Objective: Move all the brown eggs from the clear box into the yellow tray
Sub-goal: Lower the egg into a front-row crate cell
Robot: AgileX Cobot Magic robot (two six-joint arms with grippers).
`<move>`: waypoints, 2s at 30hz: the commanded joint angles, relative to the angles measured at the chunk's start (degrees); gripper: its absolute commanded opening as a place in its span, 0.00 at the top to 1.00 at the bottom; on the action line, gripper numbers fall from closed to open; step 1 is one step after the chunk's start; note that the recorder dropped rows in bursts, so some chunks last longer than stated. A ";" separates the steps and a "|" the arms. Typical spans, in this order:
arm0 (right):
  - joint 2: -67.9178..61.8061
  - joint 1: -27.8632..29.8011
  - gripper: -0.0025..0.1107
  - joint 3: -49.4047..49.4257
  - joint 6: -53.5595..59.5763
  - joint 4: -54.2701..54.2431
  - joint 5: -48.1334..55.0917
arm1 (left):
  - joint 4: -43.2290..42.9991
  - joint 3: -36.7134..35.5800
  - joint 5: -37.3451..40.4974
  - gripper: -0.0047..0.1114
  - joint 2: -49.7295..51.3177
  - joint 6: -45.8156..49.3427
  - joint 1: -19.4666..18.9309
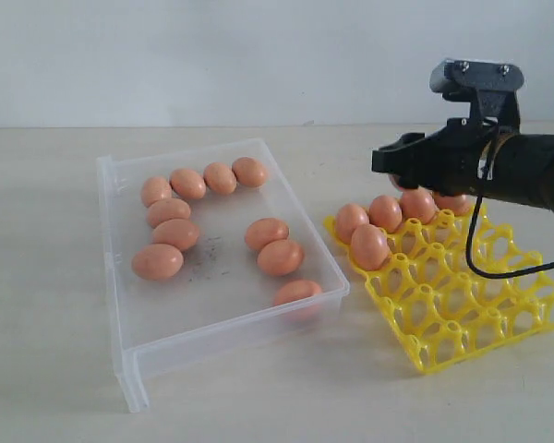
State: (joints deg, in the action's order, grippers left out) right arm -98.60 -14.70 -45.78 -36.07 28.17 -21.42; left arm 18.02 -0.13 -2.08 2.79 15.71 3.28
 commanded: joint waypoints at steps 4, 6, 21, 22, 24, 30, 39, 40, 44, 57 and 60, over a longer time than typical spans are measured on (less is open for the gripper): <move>0.02 -0.16 0.98 3.60 -21.81 19.19 0.15 | 0.26 0.13 -0.90 0.93 0.23 0.26 0.16; 0.02 -0.16 0.98 4.84 -17.54 19.19 1.15 | 0.26 0.13 -0.90 0.93 0.23 0.26 0.16; -4.94 -0.16 0.98 9.98 22.50 2.30 -12.99 | 0.26 0.13 -0.90 0.93 0.23 0.26 0.16; -5.84 -0.16 0.98 9.98 22.79 2.30 -13.96 | 0.26 0.13 -0.90 0.93 0.23 0.26 0.16; -7.56 -0.16 0.98 9.98 24.35 2.17 -17.65 | 0.26 0.13 -0.90 0.93 0.23 0.26 0.16; -8.36 -0.16 0.98 9.98 34.26 -7.54 -16.60 | 0.26 0.13 -0.90 0.93 0.23 0.26 0.16; -12.51 -0.16 0.98 9.98 34.79 -8.11 -23.20 | 0.26 0.13 -0.90 0.93 0.23 0.26 0.16; -13.22 -0.16 0.98 9.98 34.79 -8.11 -24.16 | 0.26 0.13 -0.90 0.93 0.23 0.26 0.16; -13.93 -0.16 0.98 9.84 34.79 -8.11 -24.32 | 0.26 0.13 -0.90 0.93 0.23 0.26 0.16; -13.93 -0.16 0.67 9.84 33.59 -13.46 -23.88 | 0.26 0.13 -0.90 0.93 0.23 0.26 0.16; -13.82 -0.16 0.54 9.84 33.68 -13.46 -24.05 | 0.26 0.13 -0.90 0.93 0.23 0.26 0.16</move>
State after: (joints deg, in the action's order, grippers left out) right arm -112.38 -14.79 -36.07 -2.32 15.73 -46.26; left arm 18.02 -0.13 -2.08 2.79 15.71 3.28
